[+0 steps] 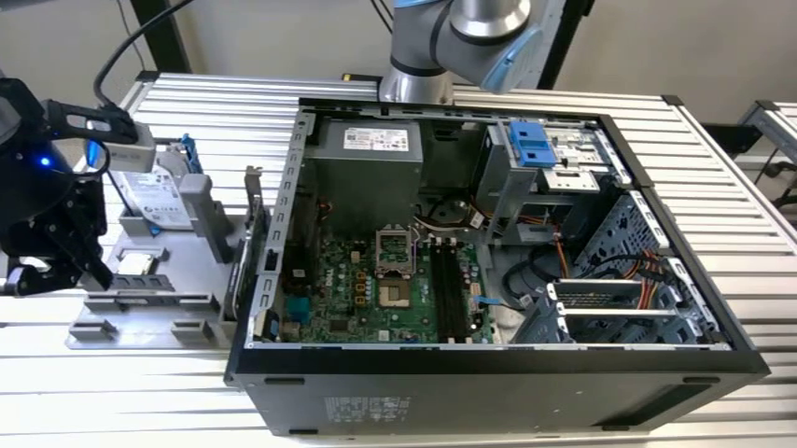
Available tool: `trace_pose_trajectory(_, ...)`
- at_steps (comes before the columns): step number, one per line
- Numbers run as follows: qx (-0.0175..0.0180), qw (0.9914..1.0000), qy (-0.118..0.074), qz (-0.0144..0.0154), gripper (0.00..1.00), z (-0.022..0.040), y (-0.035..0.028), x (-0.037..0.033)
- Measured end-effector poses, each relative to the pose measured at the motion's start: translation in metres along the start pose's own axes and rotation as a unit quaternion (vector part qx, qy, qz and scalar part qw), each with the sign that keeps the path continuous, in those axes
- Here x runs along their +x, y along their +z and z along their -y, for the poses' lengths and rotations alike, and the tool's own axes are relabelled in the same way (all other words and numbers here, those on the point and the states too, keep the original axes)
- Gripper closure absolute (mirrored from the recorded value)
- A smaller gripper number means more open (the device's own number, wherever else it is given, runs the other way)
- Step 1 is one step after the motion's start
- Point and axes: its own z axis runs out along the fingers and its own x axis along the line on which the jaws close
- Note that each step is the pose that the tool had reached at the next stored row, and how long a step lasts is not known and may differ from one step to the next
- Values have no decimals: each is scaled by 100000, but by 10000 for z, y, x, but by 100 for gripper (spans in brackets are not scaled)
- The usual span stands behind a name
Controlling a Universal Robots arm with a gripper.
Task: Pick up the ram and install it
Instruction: 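Pick up the ram and move it above insertion slot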
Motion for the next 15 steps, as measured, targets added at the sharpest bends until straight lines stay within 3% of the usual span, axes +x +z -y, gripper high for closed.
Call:
trace_pose_trajectory(8,-20,100000,-2,-17,100,0,-9,0)
trace_pose_trajectory(15,-7,100000,0,-5,100,1,-91,0)
